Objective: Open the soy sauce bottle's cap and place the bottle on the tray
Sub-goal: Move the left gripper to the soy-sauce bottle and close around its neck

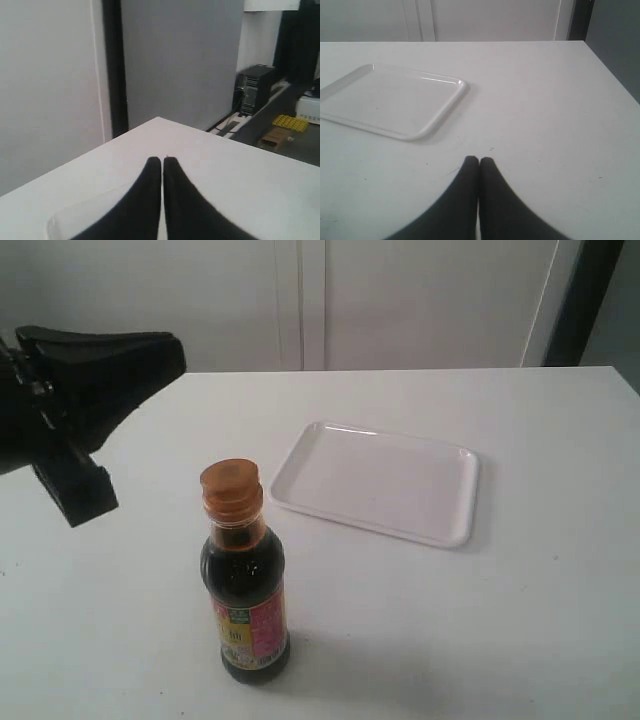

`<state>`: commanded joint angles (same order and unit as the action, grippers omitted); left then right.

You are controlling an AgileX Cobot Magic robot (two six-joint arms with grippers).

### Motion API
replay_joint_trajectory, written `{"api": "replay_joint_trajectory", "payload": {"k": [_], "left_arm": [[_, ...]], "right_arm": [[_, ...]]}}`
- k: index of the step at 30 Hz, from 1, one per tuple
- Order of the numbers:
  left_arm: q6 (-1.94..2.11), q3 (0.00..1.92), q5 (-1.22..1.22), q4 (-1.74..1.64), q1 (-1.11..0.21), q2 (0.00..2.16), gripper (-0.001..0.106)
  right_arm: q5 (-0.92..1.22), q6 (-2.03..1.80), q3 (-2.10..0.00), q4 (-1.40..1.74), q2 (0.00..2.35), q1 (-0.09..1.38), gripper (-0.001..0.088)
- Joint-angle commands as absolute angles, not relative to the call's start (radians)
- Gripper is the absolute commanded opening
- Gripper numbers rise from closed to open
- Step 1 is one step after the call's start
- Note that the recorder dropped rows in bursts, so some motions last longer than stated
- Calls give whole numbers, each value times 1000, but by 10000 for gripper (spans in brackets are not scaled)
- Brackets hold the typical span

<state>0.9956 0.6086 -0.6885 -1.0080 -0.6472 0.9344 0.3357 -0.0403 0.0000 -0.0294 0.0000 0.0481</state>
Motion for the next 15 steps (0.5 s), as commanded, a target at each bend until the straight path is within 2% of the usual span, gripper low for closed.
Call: {"api": "replay_joint_trajectory", "payload": {"k": [2,4,6,7,15], "left_arm": [[996,613,-688,-1011,-665,951,454],[996,613,-688,-1011,-671,967,699],[996,613,-691,-1011,-674,984,987],[1000,613,-691,-1011,-674,989,1051],[1046,611,-757,-1061,-680,1014,1050]], "right_arm": [[336,-40,0,-29,0,48,0],[336,-40,0,-29,0,48,0],[336,-40,0,-29,0,48,0],[336,-40,0,-29,0,48,0],[336,-40,0,-29,0,48,0]]}}
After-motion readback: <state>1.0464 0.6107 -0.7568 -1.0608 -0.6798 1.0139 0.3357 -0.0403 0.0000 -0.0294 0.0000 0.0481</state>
